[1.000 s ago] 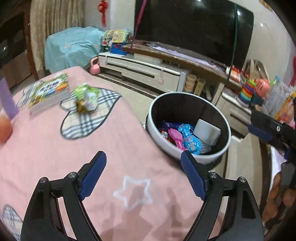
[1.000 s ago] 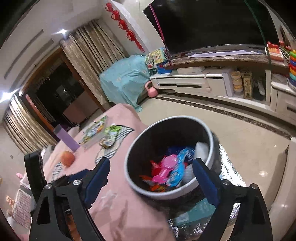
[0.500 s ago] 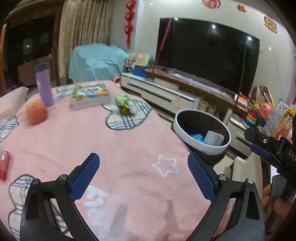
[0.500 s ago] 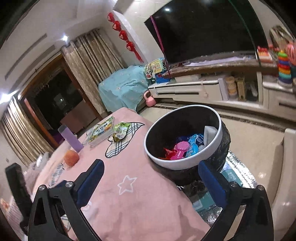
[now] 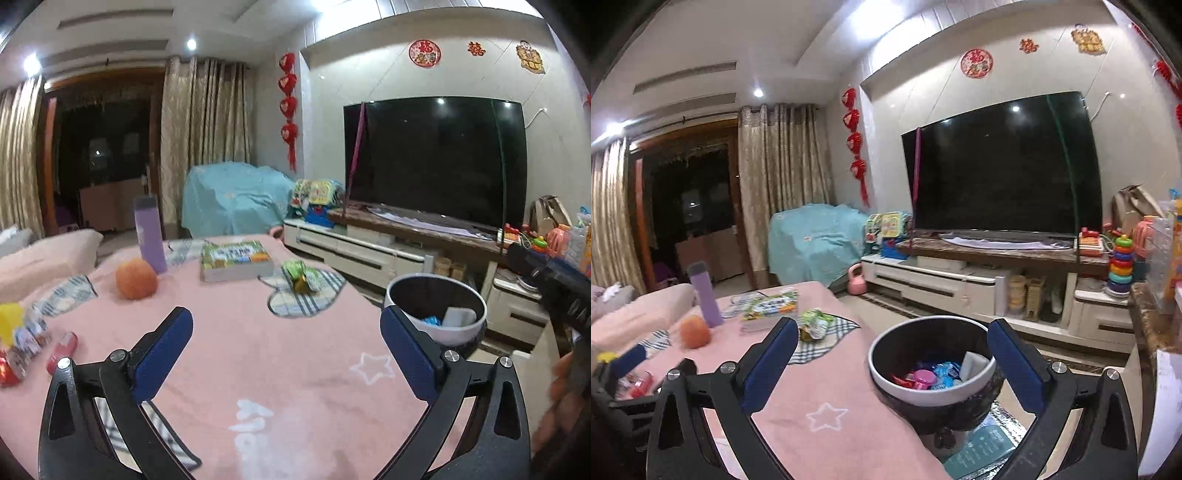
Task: Collect trash
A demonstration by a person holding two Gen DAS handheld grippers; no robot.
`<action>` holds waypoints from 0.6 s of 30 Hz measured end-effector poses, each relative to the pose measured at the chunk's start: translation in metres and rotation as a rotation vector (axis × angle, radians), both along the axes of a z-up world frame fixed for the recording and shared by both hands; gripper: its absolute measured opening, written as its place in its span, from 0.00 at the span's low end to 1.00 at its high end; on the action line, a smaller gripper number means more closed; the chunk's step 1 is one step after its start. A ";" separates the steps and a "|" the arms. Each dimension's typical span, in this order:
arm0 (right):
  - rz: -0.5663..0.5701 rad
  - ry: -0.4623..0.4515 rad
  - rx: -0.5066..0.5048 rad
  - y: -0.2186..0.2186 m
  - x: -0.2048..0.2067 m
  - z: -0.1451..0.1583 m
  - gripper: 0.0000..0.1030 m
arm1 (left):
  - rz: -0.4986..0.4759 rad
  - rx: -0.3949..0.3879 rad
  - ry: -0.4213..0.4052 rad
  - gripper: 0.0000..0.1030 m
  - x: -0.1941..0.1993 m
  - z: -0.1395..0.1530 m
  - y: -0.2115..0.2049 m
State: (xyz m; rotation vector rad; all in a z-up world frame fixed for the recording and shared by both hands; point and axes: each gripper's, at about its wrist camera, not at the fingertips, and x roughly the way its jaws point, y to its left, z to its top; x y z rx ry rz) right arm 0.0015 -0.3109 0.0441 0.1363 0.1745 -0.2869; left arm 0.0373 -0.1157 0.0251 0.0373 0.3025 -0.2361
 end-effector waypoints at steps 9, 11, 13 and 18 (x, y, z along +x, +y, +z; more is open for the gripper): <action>0.028 0.048 -0.012 0.012 0.008 -0.033 1.00 | 0.054 0.002 0.038 1.00 0.006 -0.018 0.006; 0.047 0.053 -0.004 0.012 0.008 -0.034 1.00 | 0.063 0.001 0.039 1.00 0.006 -0.019 0.008; 0.052 0.056 0.005 0.012 0.009 -0.036 1.00 | 0.070 0.004 0.038 1.00 0.007 -0.019 0.008; 0.054 0.064 0.014 0.012 0.011 -0.040 1.00 | 0.079 0.011 0.037 1.00 0.004 -0.021 0.008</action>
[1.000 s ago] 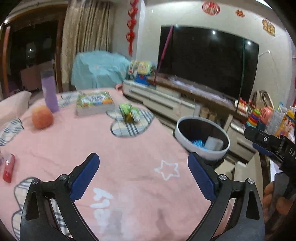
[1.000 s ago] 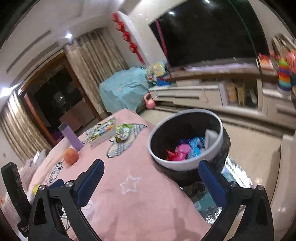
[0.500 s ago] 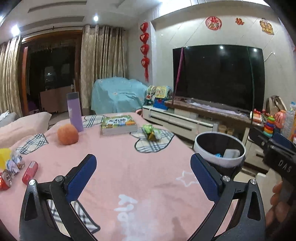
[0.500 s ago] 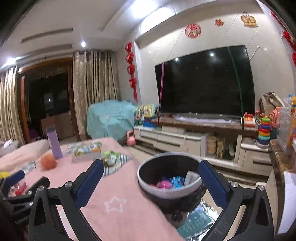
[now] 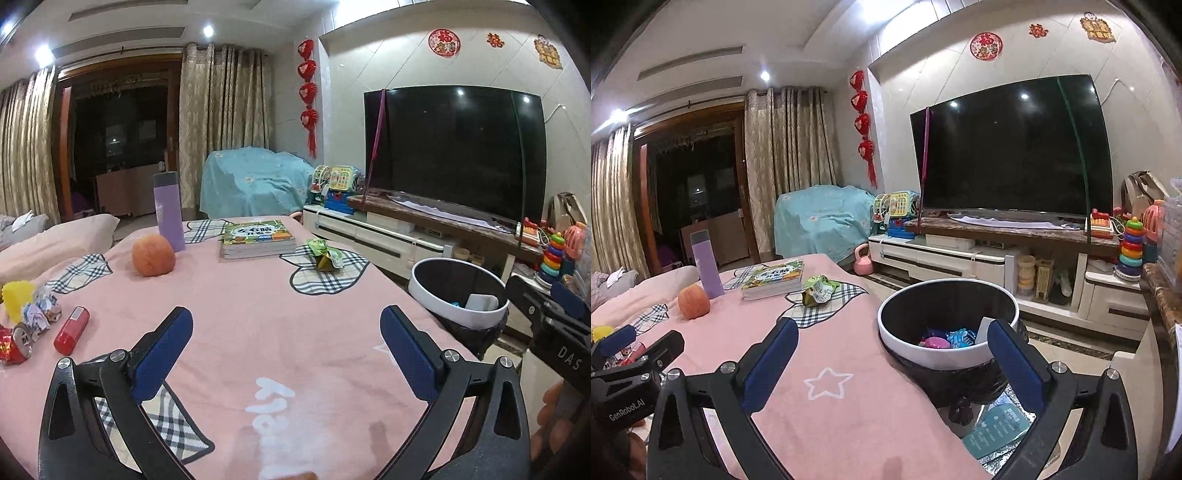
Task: Collect trash
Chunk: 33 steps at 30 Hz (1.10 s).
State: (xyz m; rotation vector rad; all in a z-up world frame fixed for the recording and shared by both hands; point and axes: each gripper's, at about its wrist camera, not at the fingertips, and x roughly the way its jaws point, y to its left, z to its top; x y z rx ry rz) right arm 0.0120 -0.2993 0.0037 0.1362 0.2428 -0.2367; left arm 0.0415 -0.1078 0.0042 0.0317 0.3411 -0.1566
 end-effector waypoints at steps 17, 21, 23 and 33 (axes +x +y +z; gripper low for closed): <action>0.012 -0.025 -0.036 0.008 -0.005 0.001 1.00 | 0.013 0.001 -0.005 1.00 0.000 0.001 0.002; 0.013 -0.023 -0.031 0.008 -0.003 0.001 1.00 | 0.014 0.004 -0.007 1.00 0.000 0.000 0.002; 0.010 -0.023 -0.028 0.007 -0.003 0.000 1.00 | 0.014 0.001 -0.006 1.00 0.000 0.000 0.002; 0.016 -0.017 -0.015 0.004 -0.002 -0.002 1.00 | 0.025 0.012 -0.008 1.00 -0.001 -0.002 0.000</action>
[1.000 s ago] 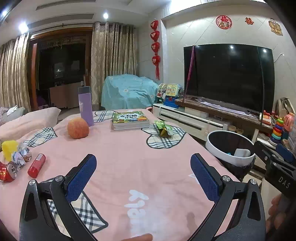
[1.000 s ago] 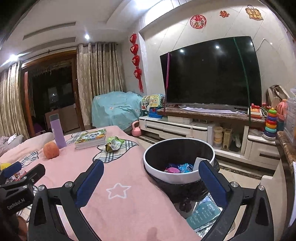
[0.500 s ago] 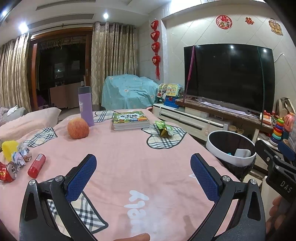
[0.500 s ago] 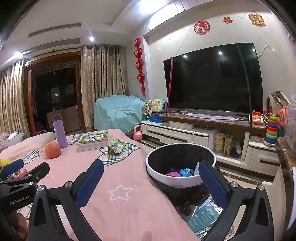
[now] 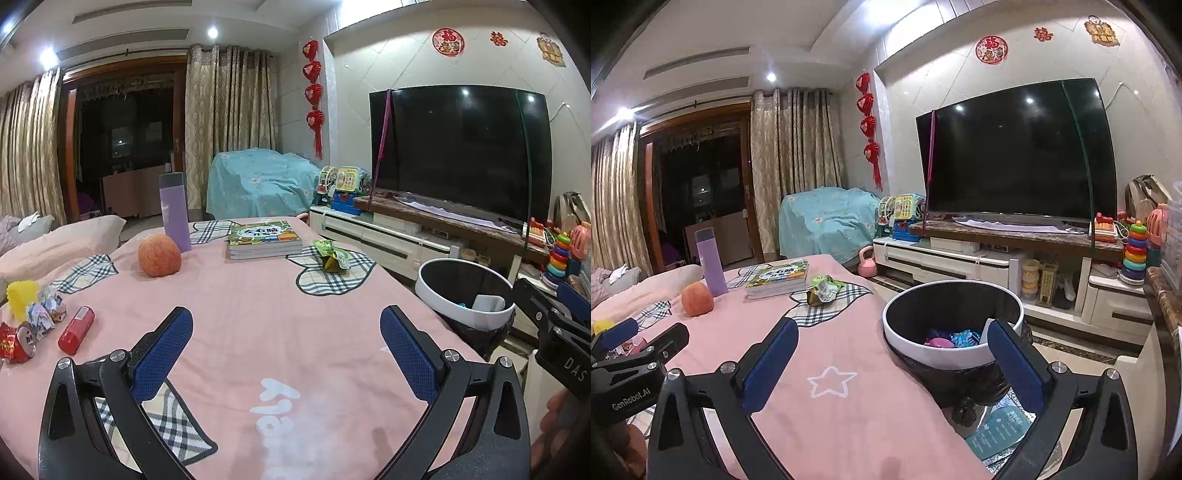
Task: Collect trash
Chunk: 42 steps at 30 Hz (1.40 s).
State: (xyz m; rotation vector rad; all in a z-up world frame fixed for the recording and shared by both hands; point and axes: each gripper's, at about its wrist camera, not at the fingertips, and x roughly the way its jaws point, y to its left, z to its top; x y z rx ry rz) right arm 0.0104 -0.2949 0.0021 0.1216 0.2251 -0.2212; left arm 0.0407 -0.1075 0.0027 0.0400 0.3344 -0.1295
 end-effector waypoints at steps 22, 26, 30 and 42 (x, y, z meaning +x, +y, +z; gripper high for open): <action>0.009 0.004 0.005 0.003 0.000 -0.001 1.00 | -0.001 0.005 0.008 1.00 0.001 -0.003 0.001; 0.009 0.001 0.004 0.004 -0.001 0.000 1.00 | -0.001 0.007 0.006 1.00 0.001 -0.003 0.002; 0.009 0.001 0.004 0.004 -0.001 0.000 1.00 | -0.005 0.006 0.011 1.00 0.001 -0.003 0.002; 0.010 0.002 0.005 0.004 -0.001 0.001 1.00 | -0.009 0.008 0.015 1.00 0.002 -0.003 0.003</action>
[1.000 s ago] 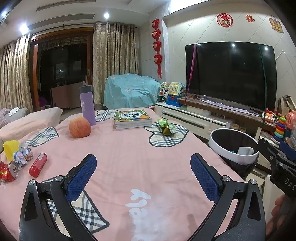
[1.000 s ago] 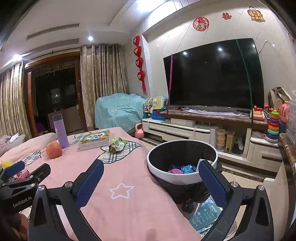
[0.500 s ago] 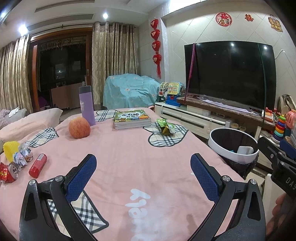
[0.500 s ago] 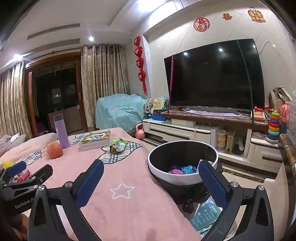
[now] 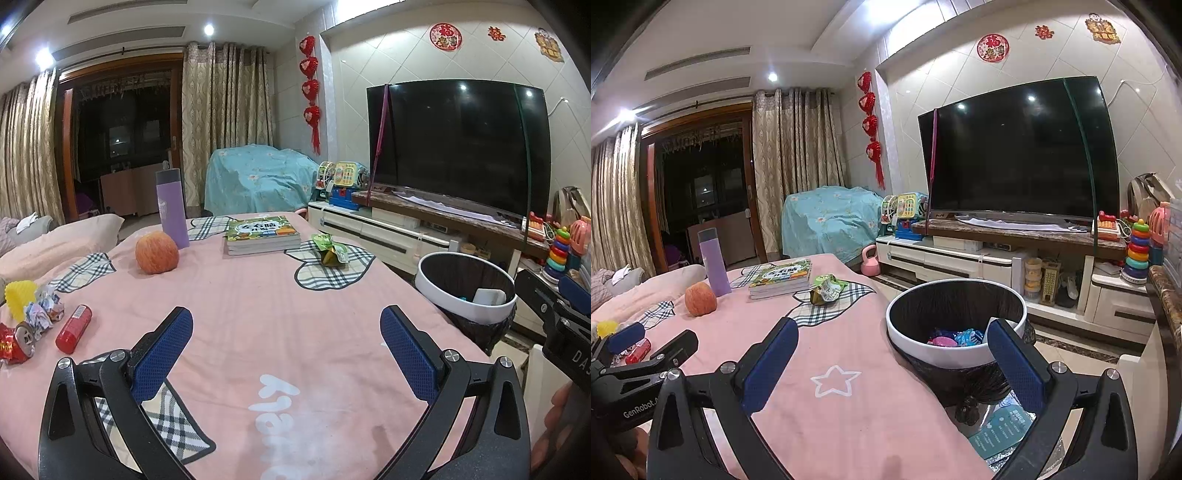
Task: Collect trash
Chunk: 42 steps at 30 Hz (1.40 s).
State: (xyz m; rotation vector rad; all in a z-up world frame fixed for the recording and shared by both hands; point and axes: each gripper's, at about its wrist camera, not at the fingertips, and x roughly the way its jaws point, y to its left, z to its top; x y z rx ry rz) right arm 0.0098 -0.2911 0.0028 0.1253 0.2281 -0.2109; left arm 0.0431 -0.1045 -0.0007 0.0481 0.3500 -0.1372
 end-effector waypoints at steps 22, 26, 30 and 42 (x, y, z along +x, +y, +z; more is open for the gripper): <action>0.003 0.005 0.007 0.000 0.002 -0.001 1.00 | -0.011 0.004 0.004 1.00 0.004 -0.001 -0.003; 0.004 0.008 0.007 0.001 0.002 -0.002 1.00 | -0.012 0.005 0.005 1.00 0.006 -0.002 -0.003; 0.004 0.008 0.008 0.001 0.003 -0.003 1.00 | -0.014 0.003 0.008 1.00 0.006 -0.002 -0.003; 0.009 0.008 0.011 0.002 0.005 -0.004 1.00 | -0.020 0.006 0.011 1.00 0.008 -0.003 -0.004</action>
